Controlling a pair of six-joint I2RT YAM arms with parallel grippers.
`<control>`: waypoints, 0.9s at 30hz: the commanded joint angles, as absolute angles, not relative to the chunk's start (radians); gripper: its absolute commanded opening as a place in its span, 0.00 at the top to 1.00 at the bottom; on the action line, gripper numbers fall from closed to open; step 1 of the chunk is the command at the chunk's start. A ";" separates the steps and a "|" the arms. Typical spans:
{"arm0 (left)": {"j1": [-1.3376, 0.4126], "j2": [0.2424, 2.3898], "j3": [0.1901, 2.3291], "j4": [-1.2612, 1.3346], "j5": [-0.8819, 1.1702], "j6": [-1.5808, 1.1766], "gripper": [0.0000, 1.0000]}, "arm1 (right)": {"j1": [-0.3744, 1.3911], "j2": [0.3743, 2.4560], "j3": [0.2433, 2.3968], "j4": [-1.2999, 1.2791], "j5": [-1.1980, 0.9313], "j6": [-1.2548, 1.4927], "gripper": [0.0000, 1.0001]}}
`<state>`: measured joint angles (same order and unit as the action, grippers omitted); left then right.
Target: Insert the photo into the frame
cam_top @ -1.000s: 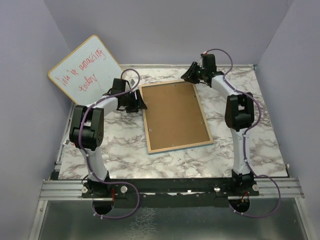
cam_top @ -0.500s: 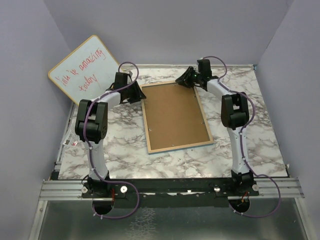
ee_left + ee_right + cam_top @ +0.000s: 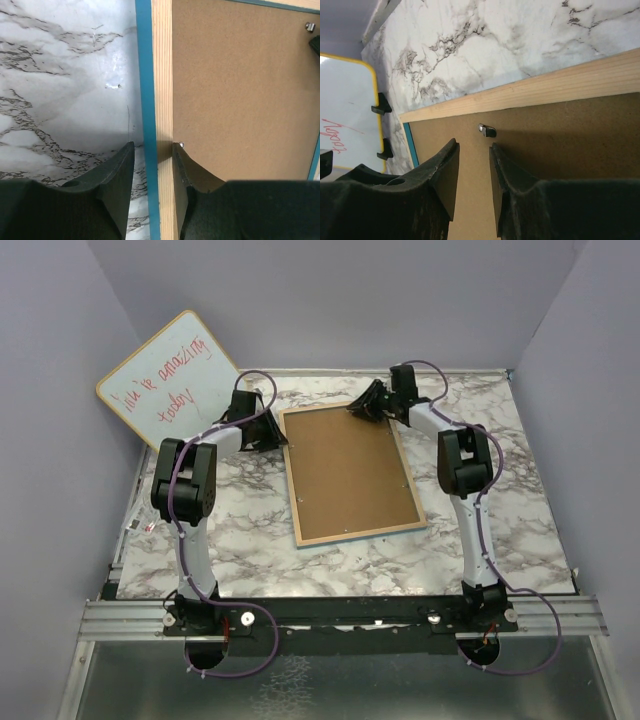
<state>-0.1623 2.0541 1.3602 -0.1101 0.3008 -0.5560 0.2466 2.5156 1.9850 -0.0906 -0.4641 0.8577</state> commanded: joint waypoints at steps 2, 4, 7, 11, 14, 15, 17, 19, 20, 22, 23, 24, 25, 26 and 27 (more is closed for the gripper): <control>-0.163 2.076 1.332 -0.142 0.293 -0.546 0.65 | 0.258 2.580 2.006 -0.060 -0.389 0.856 0.65; -0.164 2.080 1.331 -0.143 0.301 -0.545 0.67 | 0.261 2.583 2.001 -0.057 -0.381 0.857 0.64; -0.164 2.079 1.329 -0.143 0.306 -0.542 0.67 | 0.265 2.583 1.986 -0.039 -0.370 0.859 0.65; -0.164 2.076 1.322 -0.152 0.302 -0.534 0.69 | 0.268 2.572 1.965 -0.025 -0.309 0.857 0.65; -0.164 2.070 1.310 -0.158 0.292 -0.534 0.70 | 0.268 2.575 1.973 -0.013 -0.278 0.844 0.65; -0.164 2.070 1.305 -0.157 0.293 -0.534 0.70 | 0.267 2.580 1.981 -0.010 -0.279 0.841 0.65; -0.164 2.070 1.299 -0.157 0.297 -0.533 0.71 | 0.267 2.595 2.001 -0.008 -0.295 0.842 0.65; -0.164 2.069 1.294 -0.157 0.301 -0.532 0.71 | 0.267 2.606 2.014 -0.008 -0.318 0.846 0.65; -0.164 2.069 1.292 -0.158 0.304 -0.532 0.71 | 0.267 2.610 2.014 0.021 -0.333 0.849 0.65; -0.164 2.070 1.293 -0.157 0.313 -0.531 0.71 | 0.268 2.616 2.014 0.041 -0.362 0.850 0.65; -0.164 2.072 1.294 -0.157 0.319 -0.531 0.71 | 0.267 2.619 2.014 0.053 -0.380 0.850 0.65; -0.164 2.072 1.296 -0.158 0.322 -0.531 0.71 | 0.267 2.623 2.015 0.062 -0.394 0.850 0.65; -0.164 2.072 1.299 -0.157 0.328 -0.532 0.71 | 0.268 2.627 2.017 0.068 -0.408 0.848 0.65; -0.164 2.076 1.301 -0.157 0.334 -0.531 0.71 | 0.270 2.633 2.022 0.072 -0.427 0.848 0.65; -0.164 2.077 1.304 -0.157 0.339 -0.532 0.71 | 0.270 2.636 2.024 0.077 -0.447 0.846 0.65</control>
